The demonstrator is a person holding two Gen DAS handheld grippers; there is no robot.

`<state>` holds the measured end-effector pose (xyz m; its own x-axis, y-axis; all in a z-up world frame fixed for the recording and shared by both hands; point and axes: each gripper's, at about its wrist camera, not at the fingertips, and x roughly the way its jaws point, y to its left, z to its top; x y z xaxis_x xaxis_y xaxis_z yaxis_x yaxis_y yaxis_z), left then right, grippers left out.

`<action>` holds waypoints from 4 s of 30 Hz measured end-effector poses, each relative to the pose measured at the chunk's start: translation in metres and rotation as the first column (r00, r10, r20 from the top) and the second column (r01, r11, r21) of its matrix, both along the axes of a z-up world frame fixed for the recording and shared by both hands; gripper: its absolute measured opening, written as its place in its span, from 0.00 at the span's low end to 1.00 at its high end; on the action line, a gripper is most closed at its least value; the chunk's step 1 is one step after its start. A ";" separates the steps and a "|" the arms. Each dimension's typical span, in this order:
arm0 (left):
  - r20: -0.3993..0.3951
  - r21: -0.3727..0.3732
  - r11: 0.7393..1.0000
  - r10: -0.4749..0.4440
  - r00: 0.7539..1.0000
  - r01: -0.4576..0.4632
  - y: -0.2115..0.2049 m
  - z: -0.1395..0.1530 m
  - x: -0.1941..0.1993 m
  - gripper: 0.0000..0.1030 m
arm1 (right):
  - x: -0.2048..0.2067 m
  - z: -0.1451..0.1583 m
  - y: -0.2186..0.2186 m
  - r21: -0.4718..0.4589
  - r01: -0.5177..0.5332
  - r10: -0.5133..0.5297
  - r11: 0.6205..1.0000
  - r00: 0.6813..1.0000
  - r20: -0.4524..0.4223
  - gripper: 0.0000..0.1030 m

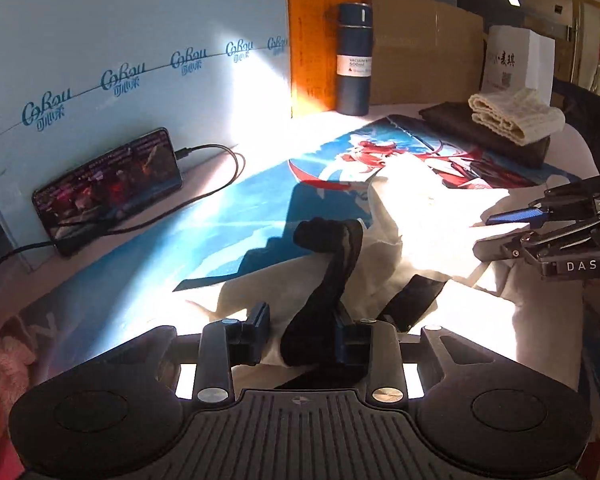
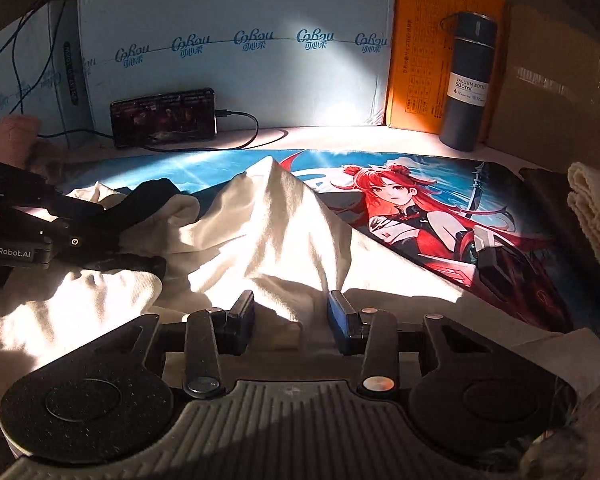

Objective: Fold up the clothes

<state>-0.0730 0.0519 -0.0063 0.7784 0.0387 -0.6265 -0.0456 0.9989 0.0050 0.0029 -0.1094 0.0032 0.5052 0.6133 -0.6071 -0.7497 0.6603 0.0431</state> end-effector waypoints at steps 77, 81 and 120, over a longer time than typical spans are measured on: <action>0.047 -0.014 0.997 0.081 0.996 -0.080 -0.013 0.002 -0.030 0.51 | 0.001 -0.013 0.053 0.168 -0.155 0.183 0.973 0.970 -0.163 0.38; 0.049 -0.046 0.998 -0.032 0.998 0.035 -0.021 -0.008 -0.028 0.07 | 0.003 -0.018 0.049 0.224 -0.190 0.235 0.956 0.953 -0.192 0.22; 0.424 -0.252 0.894 -0.242 0.873 0.370 -0.100 0.008 -0.176 0.76 | -0.077 0.021 -0.155 0.486 0.096 -0.058 0.869 0.994 -0.093 0.79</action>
